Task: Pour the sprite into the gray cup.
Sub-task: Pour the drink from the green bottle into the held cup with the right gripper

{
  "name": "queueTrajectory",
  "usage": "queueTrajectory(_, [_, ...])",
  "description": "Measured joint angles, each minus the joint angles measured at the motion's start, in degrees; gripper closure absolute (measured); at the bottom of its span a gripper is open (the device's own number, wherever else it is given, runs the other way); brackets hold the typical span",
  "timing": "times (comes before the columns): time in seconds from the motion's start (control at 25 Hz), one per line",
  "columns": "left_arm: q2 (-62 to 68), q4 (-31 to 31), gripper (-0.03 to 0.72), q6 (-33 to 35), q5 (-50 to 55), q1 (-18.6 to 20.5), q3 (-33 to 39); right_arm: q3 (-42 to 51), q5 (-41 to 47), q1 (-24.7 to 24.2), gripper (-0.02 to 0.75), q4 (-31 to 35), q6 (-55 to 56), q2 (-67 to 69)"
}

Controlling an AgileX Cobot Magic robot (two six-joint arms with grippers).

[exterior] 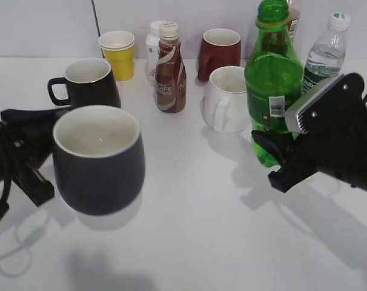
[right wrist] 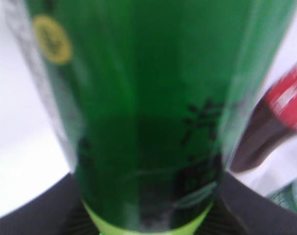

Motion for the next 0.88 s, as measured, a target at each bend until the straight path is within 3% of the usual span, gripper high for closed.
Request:
queueTrajectory(0.32, [-2.27, -2.39, 0.641, 0.00, 9.09, -9.28, -3.77, -6.23, 12.06, 0.00, 0.399, -3.82, -3.73, -8.36])
queueTrajectory(0.56, [-2.63, -3.11, 0.641, -0.05, 13.54, -11.84, -6.28, -8.86, 18.03, 0.00, 0.399, -10.01, -4.54, -9.23])
queueTrajectory(0.88, [-4.32, -3.91, 0.641, -0.78, 20.45, -13.85, -8.95, -14.56, 27.41, 0.00, 0.399, -11.08, -13.20, -10.28])
